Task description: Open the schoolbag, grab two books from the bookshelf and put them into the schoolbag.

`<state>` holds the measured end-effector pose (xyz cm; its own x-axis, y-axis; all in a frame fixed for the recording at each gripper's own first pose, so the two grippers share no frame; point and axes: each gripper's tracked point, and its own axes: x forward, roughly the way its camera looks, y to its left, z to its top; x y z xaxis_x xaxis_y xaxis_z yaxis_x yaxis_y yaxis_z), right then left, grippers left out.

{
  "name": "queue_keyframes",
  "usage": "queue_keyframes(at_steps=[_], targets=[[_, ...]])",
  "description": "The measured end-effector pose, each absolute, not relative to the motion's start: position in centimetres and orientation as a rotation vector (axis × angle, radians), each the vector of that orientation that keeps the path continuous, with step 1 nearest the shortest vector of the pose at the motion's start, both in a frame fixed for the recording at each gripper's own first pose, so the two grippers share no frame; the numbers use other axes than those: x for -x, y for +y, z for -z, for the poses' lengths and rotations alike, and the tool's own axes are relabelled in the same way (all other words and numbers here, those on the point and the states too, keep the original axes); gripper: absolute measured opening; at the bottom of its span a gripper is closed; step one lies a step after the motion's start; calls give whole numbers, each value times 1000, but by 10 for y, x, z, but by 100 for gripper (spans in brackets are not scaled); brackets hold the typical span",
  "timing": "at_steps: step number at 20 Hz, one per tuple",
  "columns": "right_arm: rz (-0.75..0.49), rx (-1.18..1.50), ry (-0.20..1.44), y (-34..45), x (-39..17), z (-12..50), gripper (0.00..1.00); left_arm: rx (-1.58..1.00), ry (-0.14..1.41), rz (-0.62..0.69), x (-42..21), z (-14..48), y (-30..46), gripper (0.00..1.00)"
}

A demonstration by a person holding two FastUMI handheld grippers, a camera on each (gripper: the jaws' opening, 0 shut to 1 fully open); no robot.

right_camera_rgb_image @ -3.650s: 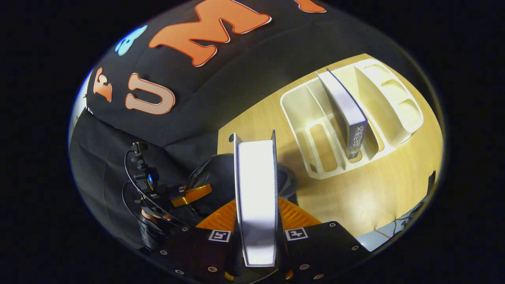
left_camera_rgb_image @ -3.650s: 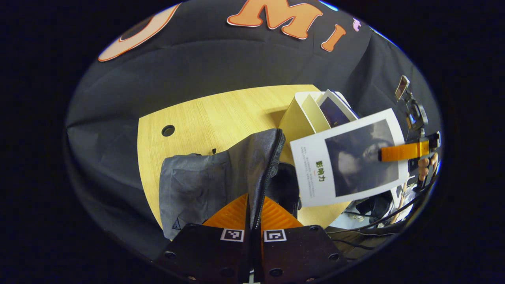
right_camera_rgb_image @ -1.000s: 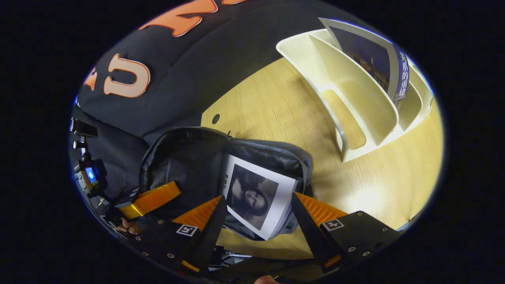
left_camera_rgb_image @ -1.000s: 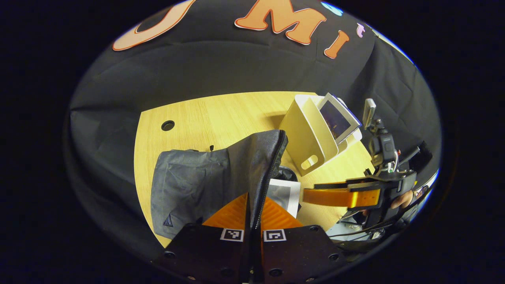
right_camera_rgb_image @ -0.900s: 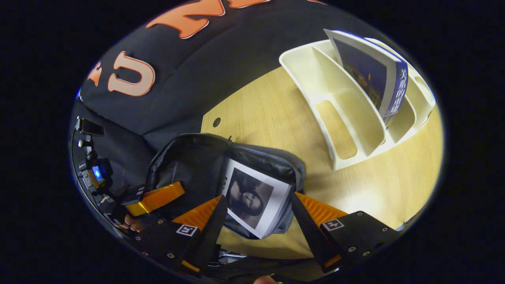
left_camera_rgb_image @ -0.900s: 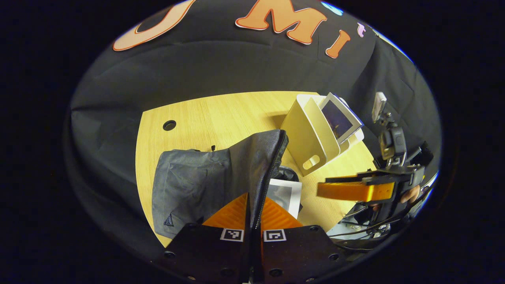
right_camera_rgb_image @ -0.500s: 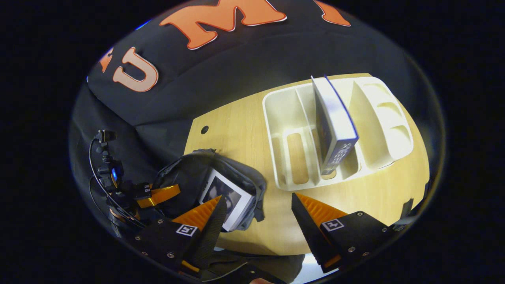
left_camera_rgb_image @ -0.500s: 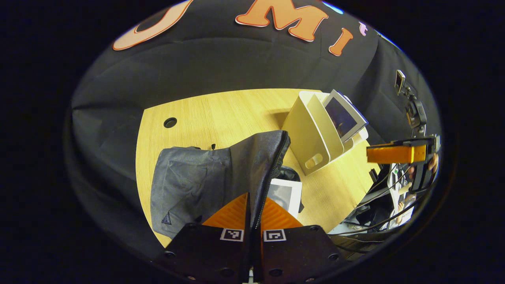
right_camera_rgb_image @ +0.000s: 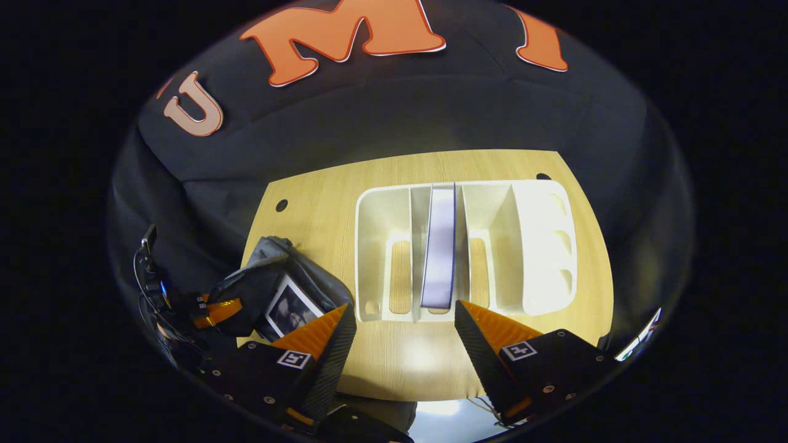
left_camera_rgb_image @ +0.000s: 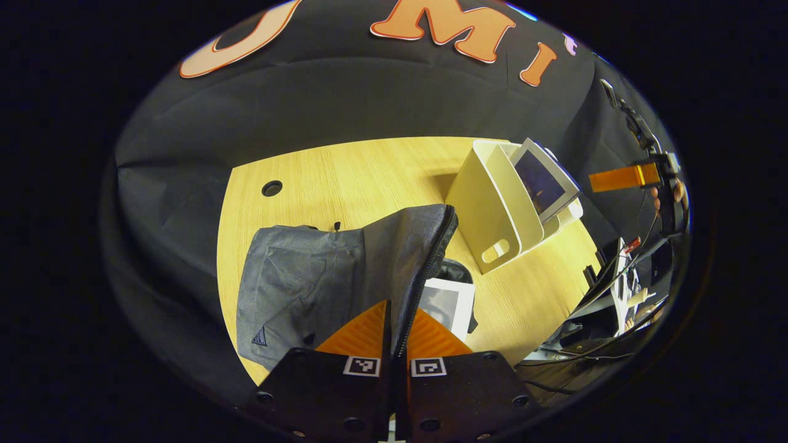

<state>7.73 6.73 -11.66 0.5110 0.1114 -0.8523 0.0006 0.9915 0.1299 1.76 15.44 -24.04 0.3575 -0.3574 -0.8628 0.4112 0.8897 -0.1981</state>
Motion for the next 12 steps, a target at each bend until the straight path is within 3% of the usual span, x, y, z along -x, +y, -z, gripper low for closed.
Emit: queue_keyframes(at_steps=[12], targets=[[-64, -26, 1158, 35, -139, 170, 93, -41, 1124, 411, -8, 245, 149, 4]])
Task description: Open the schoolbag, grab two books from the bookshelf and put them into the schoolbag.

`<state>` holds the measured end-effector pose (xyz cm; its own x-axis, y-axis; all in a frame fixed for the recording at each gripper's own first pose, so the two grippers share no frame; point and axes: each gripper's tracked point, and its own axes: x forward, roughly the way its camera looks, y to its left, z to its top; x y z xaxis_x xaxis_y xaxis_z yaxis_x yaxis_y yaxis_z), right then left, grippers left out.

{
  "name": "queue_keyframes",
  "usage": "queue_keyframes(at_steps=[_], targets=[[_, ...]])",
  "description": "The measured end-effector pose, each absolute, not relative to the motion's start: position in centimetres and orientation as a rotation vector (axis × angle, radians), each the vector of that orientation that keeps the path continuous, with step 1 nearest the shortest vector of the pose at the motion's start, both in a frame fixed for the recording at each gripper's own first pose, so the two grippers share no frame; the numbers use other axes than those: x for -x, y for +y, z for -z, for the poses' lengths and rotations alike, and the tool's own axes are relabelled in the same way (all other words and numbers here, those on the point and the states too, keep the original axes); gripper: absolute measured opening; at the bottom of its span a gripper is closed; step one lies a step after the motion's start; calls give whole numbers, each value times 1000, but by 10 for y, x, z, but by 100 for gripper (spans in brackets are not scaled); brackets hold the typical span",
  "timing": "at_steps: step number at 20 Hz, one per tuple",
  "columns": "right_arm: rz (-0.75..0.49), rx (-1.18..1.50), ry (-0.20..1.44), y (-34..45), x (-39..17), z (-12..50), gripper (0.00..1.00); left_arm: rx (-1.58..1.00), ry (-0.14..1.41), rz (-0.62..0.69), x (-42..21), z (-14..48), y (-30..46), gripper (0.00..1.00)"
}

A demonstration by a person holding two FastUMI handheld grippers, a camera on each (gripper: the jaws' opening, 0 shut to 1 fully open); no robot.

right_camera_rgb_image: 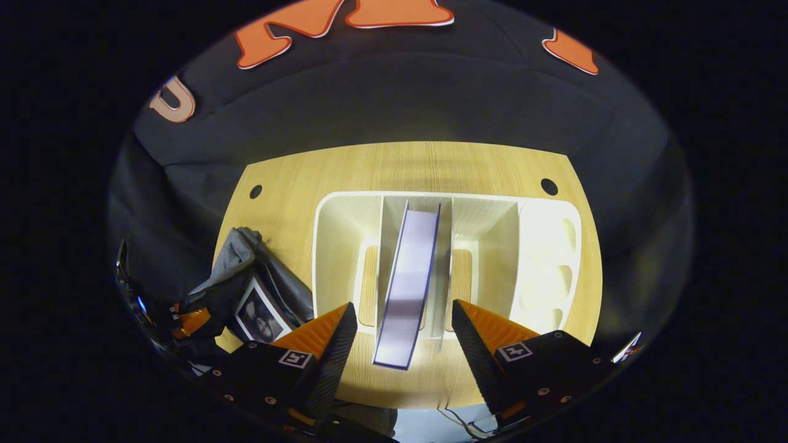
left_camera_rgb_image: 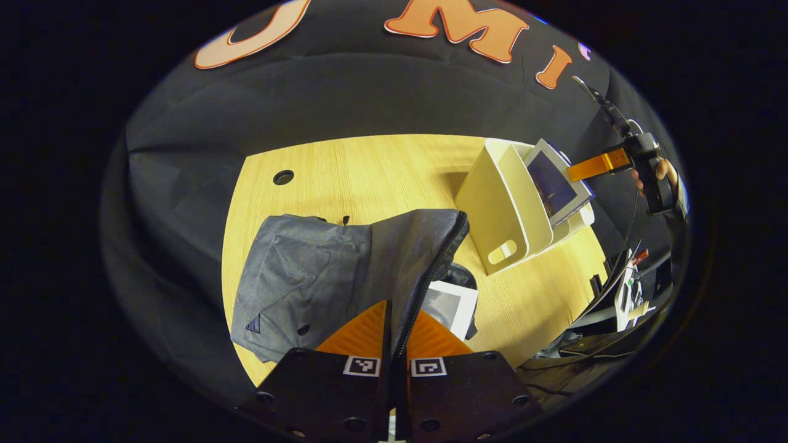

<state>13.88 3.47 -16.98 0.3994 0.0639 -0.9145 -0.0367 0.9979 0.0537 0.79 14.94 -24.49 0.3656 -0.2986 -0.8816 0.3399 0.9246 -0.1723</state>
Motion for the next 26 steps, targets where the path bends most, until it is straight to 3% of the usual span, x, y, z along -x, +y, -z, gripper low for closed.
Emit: queue_keyframes(at_steps=[6, 7, 8, 10, 11, 12, 14, 15, 16, 17, 18, 26], targets=[[-30, -43, 1248, 29, -154, 200, 82, -48, 1129, 369, -9, 245, 148, 4], [-31, -44, 1261, 29, -158, 203, 75, -50, 1130, 364, -9, 246, 147, 4], [-26, -43, 1271, 31, -159, 209, 61, -49, 1133, 362, -9, 246, 148, 4], [-7, -36, 1291, 32, -159, 220, 62, -46, 1134, 358, -10, 246, 148, 4], [13, -42, 1295, 28, -160, 223, 46, -45, 1135, 359, -9, 246, 147, 4], [35, -61, 1295, 24, -160, 219, 49, -43, 1134, 358, -10, 246, 148, 4], [55, -85, 1294, 17, -159, 218, 43, -39, 1134, 364, -9, 248, 146, 5], [62, -85, 1294, 17, -155, 218, 32, -39, 1133, 369, -10, 248, 146, 5], [63, -95, 1287, 18, -150, 214, 40, -39, 1131, 373, -10, 249, 147, 4], [64, -100, 1277, 18, -146, 210, 31, -35, 1131, 381, -9, 249, 146, 4], [69, -105, 1264, 17, -143, 205, 40, -32, 1132, 389, -9, 249, 145, 4], [105, -222, 1132, 15, -97, 148, 39, -65, 1139, 469, -11, 251, 147, 4]])
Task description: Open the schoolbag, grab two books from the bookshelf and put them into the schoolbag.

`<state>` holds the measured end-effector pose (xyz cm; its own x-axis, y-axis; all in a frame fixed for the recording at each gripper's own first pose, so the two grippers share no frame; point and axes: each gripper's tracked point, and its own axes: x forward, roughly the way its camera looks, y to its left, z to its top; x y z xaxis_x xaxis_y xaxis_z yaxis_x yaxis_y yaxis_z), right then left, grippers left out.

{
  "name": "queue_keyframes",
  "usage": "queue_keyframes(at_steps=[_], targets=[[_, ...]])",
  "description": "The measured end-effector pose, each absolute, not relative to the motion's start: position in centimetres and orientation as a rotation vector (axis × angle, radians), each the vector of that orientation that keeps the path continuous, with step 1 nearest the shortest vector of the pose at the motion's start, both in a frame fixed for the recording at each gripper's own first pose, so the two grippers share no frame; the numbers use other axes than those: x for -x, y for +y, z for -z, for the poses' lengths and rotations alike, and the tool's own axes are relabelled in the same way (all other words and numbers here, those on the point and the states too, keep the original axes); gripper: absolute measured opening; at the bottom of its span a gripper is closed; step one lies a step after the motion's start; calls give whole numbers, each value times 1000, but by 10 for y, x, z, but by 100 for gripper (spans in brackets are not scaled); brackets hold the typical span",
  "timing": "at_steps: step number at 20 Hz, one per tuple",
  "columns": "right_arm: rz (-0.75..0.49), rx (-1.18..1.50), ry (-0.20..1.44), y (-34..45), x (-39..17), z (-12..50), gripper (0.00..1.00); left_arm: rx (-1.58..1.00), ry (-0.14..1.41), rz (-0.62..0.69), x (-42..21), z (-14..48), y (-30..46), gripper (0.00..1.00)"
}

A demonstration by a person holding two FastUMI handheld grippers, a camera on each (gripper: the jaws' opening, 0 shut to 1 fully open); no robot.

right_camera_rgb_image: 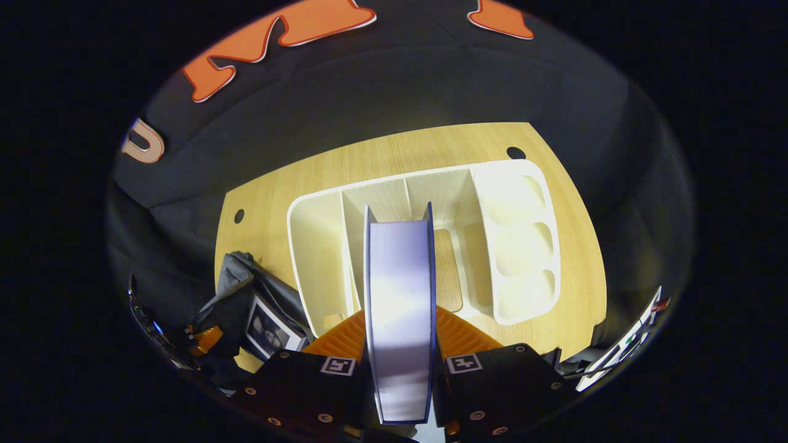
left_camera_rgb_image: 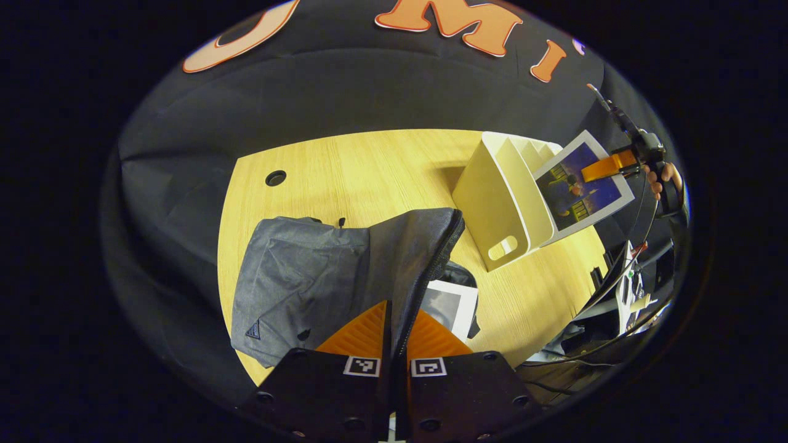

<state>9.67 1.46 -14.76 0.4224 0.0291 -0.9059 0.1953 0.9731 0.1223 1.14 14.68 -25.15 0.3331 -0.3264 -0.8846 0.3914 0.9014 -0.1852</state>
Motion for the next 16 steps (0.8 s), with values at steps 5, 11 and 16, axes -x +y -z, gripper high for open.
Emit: queue_keyframes(at_steps=[5, 11, 16], targets=[[136, -259, 1084, 21, -56, 128, 39, -76, 1146, 531, -13, 255, 146, 4], [176, -367, 1051, 40, -5, 126, 39, -106, 1129, 602, -11, 253, 150, 4], [209, -451, 1013, 62, 32, 134, 39, -131, 1109, 643, -13, 248, 157, 4]])
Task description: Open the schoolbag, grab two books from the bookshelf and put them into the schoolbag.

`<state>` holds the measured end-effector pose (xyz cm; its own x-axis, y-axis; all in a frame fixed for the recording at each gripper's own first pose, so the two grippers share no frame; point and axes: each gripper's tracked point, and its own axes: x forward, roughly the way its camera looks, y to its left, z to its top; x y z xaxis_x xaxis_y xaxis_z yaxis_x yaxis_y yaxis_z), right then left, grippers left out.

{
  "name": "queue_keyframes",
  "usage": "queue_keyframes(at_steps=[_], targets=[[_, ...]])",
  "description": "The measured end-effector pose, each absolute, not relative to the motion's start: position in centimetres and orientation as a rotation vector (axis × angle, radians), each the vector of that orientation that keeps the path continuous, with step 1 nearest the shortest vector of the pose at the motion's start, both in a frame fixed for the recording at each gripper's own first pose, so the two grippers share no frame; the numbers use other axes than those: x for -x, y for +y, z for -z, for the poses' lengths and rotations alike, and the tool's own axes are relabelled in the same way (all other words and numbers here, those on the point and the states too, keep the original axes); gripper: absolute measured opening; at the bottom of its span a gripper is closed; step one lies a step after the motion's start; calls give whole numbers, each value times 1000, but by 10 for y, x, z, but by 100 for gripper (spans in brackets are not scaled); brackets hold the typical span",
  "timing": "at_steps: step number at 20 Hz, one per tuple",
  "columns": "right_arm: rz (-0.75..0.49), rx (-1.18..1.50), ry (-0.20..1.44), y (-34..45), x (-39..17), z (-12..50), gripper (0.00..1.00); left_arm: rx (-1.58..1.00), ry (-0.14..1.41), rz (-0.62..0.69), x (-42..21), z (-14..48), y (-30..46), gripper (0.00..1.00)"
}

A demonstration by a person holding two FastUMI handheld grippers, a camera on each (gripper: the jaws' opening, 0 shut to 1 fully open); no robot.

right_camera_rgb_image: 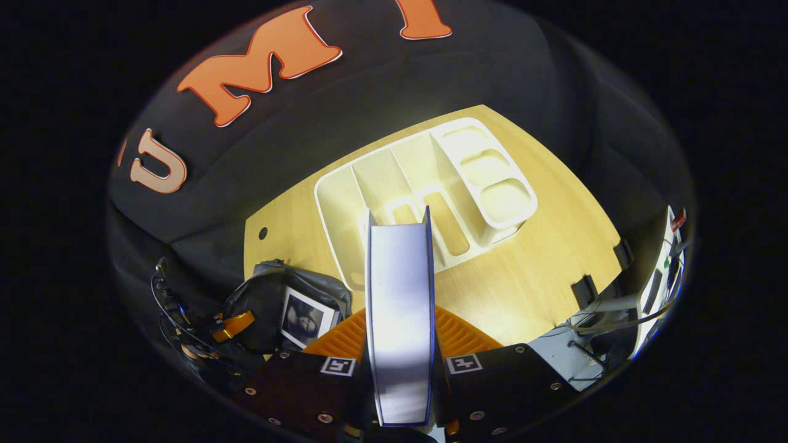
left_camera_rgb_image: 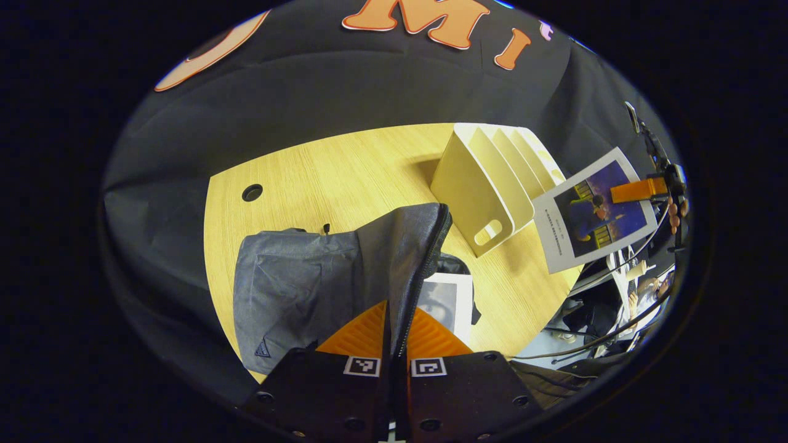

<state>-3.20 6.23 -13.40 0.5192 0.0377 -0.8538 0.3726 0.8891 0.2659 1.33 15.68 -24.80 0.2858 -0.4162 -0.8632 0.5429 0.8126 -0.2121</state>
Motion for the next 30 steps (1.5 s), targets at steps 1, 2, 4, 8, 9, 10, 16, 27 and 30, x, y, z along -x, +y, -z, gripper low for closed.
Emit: queue_keyframes(at_steps=[1, 2, 4, 8, 9, 10, 16, 27, 30], targets=[[219, -466, 1004, 66, 40, 137, 39, -141, 1104, 653, -13, 247, 158, 4], [230, -487, 992, 69, 46, 139, 39, -149, 1102, 657, -14, 246, 159, 4], [239, -529, 974, 78, 60, 143, 39, -162, 1098, 671, -13, 244, 160, 4], [222, -613, 950, 100, 73, 149, 39, -197, 1089, 692, -16, 241, 166, 4], [215, -620, 943, 106, 76, 149, 39, -193, 1083, 688, -17, 241, 166, 4], [208, -631, 938, 112, 77, 148, 39, -184, 1085, 688, -16, 241, 166, 4], [112, -698, 909, 157, 73, 145, 39, -200, 1078, 704, -18, 239, 167, 4], [-84, -821, 887, 236, 38, 164, 38, -207, 1056, 707, -21, 236, 168, 4], [-120, -870, 882, 255, 28, 178, 38, -203, 1048, 708, -22, 233, 170, 4]])
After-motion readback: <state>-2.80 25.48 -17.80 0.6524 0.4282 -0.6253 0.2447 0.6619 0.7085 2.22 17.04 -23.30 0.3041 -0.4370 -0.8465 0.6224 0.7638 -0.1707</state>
